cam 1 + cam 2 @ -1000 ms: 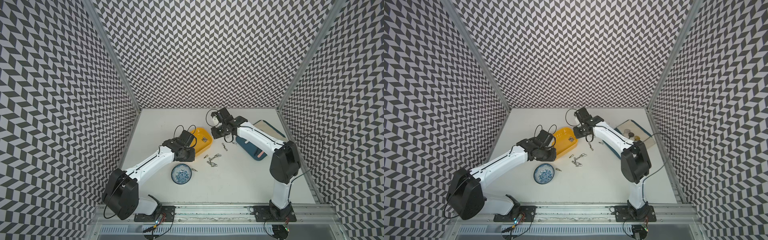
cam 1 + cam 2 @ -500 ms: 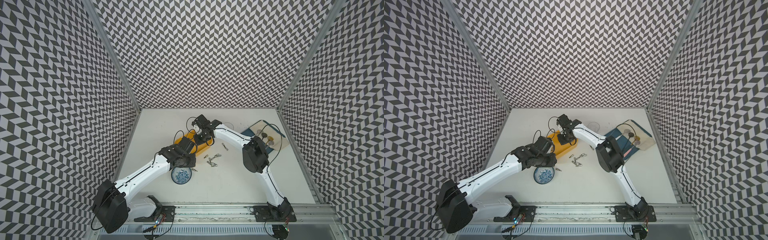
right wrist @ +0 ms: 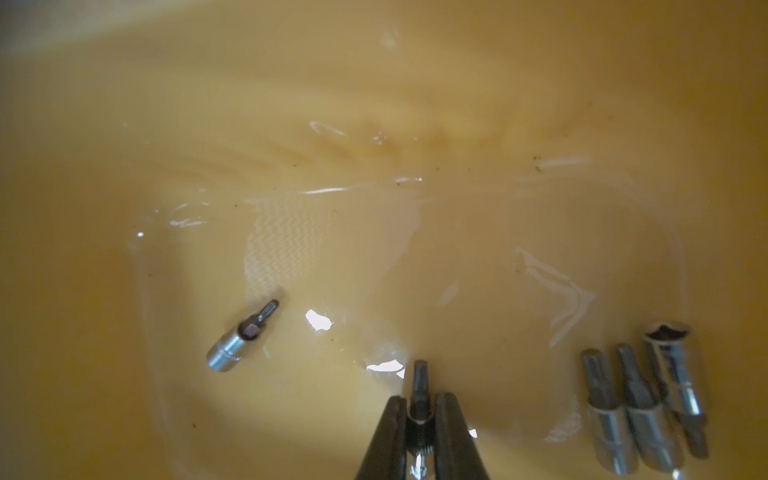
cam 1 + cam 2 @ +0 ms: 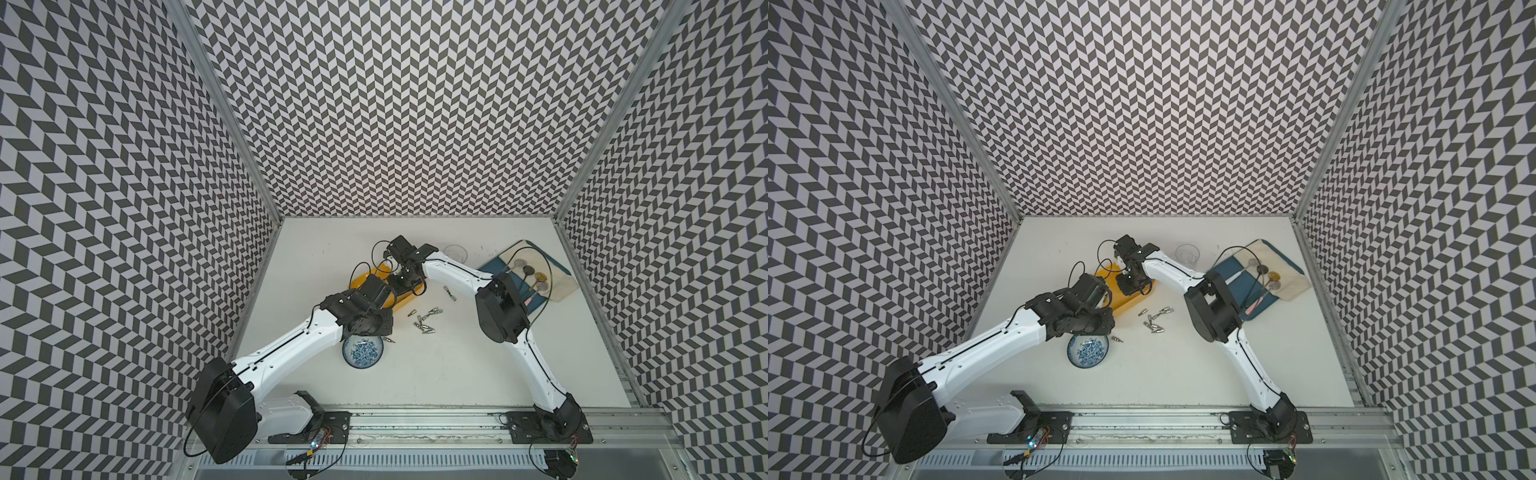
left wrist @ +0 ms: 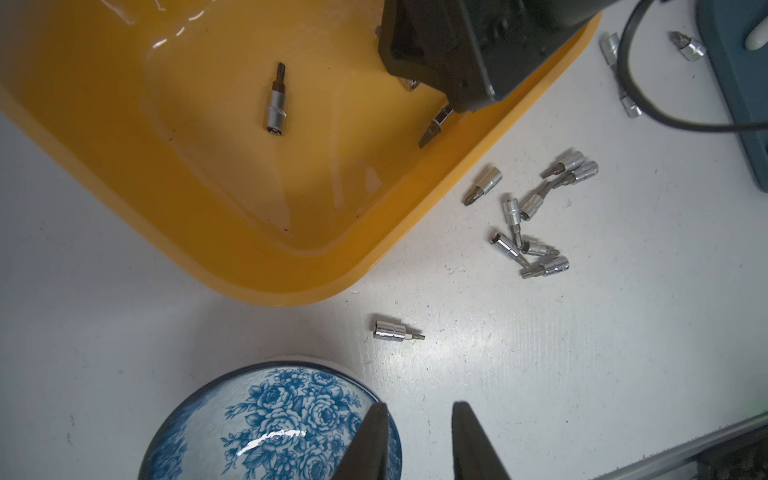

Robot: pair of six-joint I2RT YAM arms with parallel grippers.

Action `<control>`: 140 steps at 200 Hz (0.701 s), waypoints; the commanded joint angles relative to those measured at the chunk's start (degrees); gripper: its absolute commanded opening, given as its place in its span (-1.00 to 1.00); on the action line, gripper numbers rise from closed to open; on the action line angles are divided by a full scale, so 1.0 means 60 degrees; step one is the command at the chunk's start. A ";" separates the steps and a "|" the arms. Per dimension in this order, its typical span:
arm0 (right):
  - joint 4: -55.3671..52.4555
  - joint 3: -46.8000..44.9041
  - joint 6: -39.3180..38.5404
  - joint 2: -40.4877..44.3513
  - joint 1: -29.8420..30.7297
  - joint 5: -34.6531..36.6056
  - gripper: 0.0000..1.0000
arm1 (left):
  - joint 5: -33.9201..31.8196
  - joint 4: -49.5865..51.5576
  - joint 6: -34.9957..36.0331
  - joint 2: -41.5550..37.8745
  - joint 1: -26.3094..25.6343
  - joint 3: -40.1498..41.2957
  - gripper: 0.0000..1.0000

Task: Put the bit on the desktop into the storage box
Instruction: Place the screwdriver bit in the storage box.

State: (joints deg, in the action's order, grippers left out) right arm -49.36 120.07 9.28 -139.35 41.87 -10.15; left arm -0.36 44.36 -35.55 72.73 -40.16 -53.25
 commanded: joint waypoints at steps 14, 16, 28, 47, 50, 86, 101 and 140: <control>-0.0033 0.0298 -0.0023 -0.0114 0.0053 0.0194 -0.44 | -0.0074 -0.0076 0.0076 0.0235 -0.0125 -0.0336 -0.39; -0.0041 0.0315 -0.0005 -0.0097 0.0053 0.0197 -0.44 | -0.0091 -0.0078 0.0079 0.0247 -0.0131 -0.0356 -0.39; -0.0049 0.0392 0.0042 0.0018 0.0046 0.0190 -0.41 | -0.0101 -0.0059 0.0099 0.0324 -0.0162 -0.0444 -0.39; -0.0049 0.0473 0.0131 0.0264 0.0039 0.0194 -0.35 | -0.0131 -0.0028 0.0109 0.0432 -0.0262 -0.0579 -0.39; -0.0049 0.0497 0.0157 0.0312 0.0035 0.0197 -0.33 | -0.0138 -0.0036 0.0113 0.0436 -0.0277 -0.0599 -0.39; -0.0064 0.0705 0.0254 0.0836 -0.0020 0.0398 -0.10 | -0.0189 0.0003 0.0033 0.0567 -0.0470 -0.0705 -0.38; -0.0068 0.0718 0.0281 0.1140 -0.0050 0.0782 -0.07 | -0.0240 0.0002 0.0015 0.0615 -0.0565 -0.0741 -0.39; -0.0198 0.0685 0.0438 0.1985 -0.0487 0.0808 0.02 | -0.0257 -0.0003 0.0104 0.1034 -0.0755 -0.1034 -0.38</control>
State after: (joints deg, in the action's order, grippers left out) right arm -50.85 122.52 10.83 -133.78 40.97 -6.92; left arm -0.93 44.45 -35.55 77.10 -43.83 -56.62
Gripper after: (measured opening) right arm 0.495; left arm 0.308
